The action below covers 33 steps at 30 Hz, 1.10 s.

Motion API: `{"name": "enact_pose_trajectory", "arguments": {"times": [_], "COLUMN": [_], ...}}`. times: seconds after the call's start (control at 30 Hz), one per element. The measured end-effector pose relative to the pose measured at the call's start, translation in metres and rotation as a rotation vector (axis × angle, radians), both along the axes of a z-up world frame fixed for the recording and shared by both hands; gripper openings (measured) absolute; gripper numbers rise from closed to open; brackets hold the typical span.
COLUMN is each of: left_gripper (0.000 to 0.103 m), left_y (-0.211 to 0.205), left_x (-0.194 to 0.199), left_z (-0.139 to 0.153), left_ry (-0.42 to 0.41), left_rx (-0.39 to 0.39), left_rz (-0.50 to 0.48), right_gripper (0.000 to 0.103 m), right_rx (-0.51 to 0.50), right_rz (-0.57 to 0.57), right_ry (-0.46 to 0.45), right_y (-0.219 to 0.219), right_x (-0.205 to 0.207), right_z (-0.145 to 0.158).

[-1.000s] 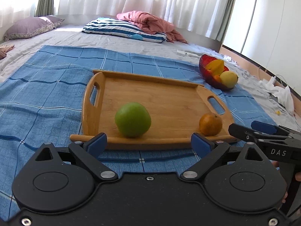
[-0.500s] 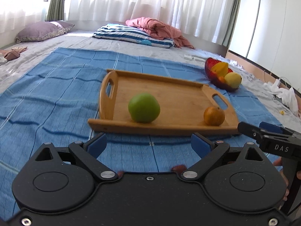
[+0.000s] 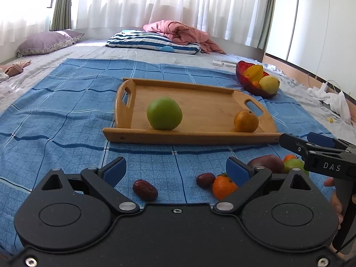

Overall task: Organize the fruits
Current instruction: 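Withdraw both tools from the tray back toward the loose fruits, then close the left gripper on a red date while the right gripper grasps a green pomelo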

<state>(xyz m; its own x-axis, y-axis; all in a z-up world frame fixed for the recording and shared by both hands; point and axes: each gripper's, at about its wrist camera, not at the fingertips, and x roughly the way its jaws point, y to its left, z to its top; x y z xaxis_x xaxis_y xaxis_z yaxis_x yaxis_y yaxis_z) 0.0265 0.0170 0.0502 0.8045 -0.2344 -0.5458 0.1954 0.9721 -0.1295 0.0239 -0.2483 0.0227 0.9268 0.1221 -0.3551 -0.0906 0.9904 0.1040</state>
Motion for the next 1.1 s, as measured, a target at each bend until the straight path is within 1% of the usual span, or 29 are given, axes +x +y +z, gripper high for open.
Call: {"name": "enact_pose_trajectory", "arguments": {"times": [0.3, 0.5, 0.63, 0.77, 0.93, 1.1], "left_gripper": [0.097, 0.098, 0.098, 0.098, 0.098, 0.098], "left_y": [-0.002, 0.001, 0.001, 0.001, 0.003, 0.007], "left_x": [-0.010, -0.016, -0.021, -0.021, -0.015, -0.006], "left_z": [-0.009, -0.013, -0.013, -0.018, -0.026, -0.032], "left_ry": [-0.005, -0.004, -0.021, -0.009, 0.017, 0.038], "left_rx": [0.022, 0.016, 0.041, 0.062, 0.053, 0.028], "left_rz": [0.015, 0.027, 0.035, 0.041, 0.060, 0.092], "right_gripper": [0.103, 0.103, 0.103, 0.103, 0.103, 0.103], "right_rx": [0.002, -0.017, -0.048, -0.063, -0.058, -0.088], "right_rz": [-0.005, 0.001, 0.002, 0.005, 0.010, 0.009], "right_ry": [-0.017, -0.026, -0.037, -0.036, -0.023, -0.022], "right_y": [0.004, 0.009, 0.014, 0.016, 0.016, 0.017], "right_x": [-0.012, -0.017, -0.021, -0.025, -0.028, -0.035], "right_z": [-0.007, -0.012, -0.014, -0.016, -0.021, -0.023]}}
